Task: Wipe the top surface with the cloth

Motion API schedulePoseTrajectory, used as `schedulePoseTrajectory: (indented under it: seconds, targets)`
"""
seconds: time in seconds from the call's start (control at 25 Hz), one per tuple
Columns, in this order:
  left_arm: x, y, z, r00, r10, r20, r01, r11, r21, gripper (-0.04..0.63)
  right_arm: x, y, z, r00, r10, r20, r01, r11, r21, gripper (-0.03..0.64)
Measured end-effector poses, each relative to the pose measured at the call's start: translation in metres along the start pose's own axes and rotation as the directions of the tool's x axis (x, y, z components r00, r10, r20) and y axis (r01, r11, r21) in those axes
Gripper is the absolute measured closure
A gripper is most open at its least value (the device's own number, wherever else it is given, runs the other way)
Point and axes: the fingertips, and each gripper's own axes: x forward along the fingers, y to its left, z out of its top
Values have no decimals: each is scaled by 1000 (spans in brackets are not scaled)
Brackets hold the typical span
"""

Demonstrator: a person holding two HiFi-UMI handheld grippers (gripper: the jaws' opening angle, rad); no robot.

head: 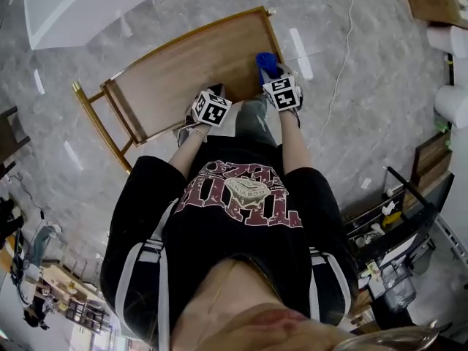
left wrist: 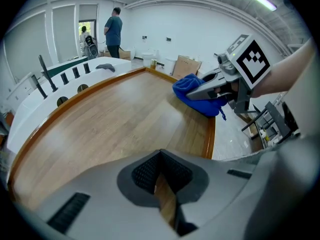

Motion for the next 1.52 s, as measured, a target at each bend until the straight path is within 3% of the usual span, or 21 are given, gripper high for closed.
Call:
schedulePoseTrajectory:
  seconds: [0.32, 0.6, 0.88, 1.16, 1.52]
  targets:
    - [-11, 17, -2, 994, 59, 95, -51, 995, -91, 546, 5, 8, 4, 1000, 14, 25, -15, 1000, 20, 561]
    - [-28, 43, -6, 978, 136, 157, -110, 980, -166, 546, 23, 64, 23, 986, 163, 24, -162, 985, -60, 561]
    - [-54, 59, -3, 960, 184, 213, -146, 972, -182, 546, 29, 117, 46, 967, 251, 43, -246, 965, -88, 561]
    - [-91, 82, 7, 923, 257, 286, -195, 954, -228, 546, 28, 156, 91, 947, 302, 111, -285, 947, -146, 561]
    - [-150, 115, 34, 850, 360, 385, -255, 920, -298, 546, 12, 191, 166, 896, 364, 253, -320, 926, -201, 561]
